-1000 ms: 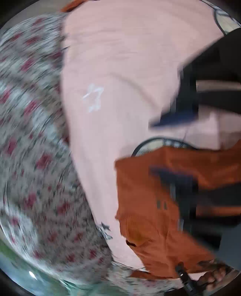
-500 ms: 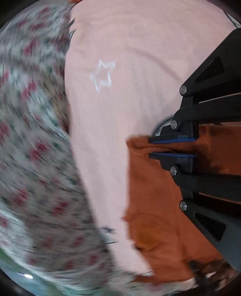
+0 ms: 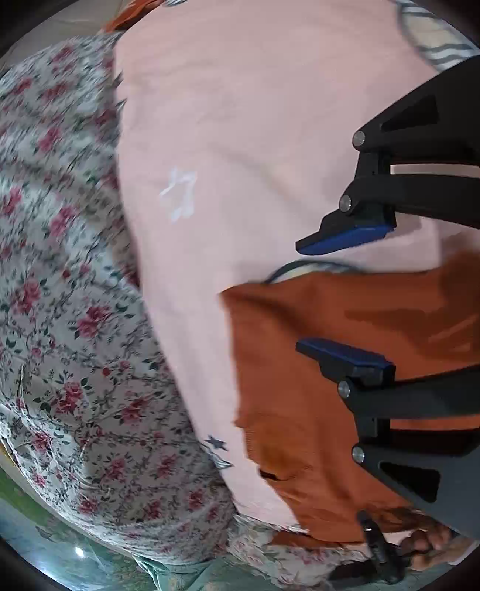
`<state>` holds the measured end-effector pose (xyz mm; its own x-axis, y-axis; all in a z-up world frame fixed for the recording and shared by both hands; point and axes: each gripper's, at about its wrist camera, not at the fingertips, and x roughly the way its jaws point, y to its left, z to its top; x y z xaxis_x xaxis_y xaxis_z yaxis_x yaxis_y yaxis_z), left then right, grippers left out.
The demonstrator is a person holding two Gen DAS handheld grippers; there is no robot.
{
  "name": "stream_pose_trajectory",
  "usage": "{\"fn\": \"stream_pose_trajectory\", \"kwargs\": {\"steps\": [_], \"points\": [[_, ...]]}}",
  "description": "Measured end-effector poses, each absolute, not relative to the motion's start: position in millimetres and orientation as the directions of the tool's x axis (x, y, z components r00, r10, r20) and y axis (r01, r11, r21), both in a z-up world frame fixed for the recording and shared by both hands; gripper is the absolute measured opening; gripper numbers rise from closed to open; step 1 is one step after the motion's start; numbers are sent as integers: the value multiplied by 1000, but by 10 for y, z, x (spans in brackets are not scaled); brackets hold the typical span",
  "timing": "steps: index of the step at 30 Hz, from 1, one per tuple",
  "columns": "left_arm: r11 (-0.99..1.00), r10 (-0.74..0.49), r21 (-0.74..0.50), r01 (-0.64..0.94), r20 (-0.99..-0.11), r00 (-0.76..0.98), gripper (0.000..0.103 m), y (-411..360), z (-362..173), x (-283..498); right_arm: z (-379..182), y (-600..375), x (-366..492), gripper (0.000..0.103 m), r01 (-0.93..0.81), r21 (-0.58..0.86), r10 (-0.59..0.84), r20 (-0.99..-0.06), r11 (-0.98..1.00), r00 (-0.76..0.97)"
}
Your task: Fold small clothes
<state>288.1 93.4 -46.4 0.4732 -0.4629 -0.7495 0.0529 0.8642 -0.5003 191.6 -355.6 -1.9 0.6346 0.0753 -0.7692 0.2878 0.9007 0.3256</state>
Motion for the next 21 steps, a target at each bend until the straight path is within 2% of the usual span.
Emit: {"fn": "stream_pose_trajectory", "kwargs": {"steps": [3,4,5,6,8,10,12,15,18,21], "points": [[876,-456,-475,82,-762,460,59,791,-490,2907,-197,-3449,1780,48,278,307,97,-811,910,577],[889,-442,-446,107,-772,456,50,705,-490,2915,-261,-3392,1789,48,273,293,97,-823,916,560],[899,-429,-420,126,-781,455,33,644,-492,2913,-335,-3346,1785,48,266,281,98,-834,922,542],[898,-435,-418,139,-790,433,6,602,-510,2924,-383,-3318,1769,48,263,277,101,-842,924,530],[898,-434,-417,141,-784,443,4,587,-443,2863,-388,-3317,1734,16,268,306,124,-837,913,533],[908,-409,-392,145,-762,502,4,644,-267,2722,-253,-3350,1662,15,271,344,138,-809,899,572],[897,-421,-425,122,-736,531,3,786,-198,2629,-120,-3331,1608,14,254,338,130,-794,906,594],[899,-396,-435,54,-754,523,3,950,-299,2622,-147,-3207,1639,15,229,285,114,-821,931,560],[895,-395,-446,26,-762,513,3,1063,-376,2589,-187,-3106,1657,33,239,238,82,-849,941,522],[906,-378,-422,35,-770,514,3,1062,-384,2555,-46,-3036,1580,35,231,222,52,-817,947,574]]}}
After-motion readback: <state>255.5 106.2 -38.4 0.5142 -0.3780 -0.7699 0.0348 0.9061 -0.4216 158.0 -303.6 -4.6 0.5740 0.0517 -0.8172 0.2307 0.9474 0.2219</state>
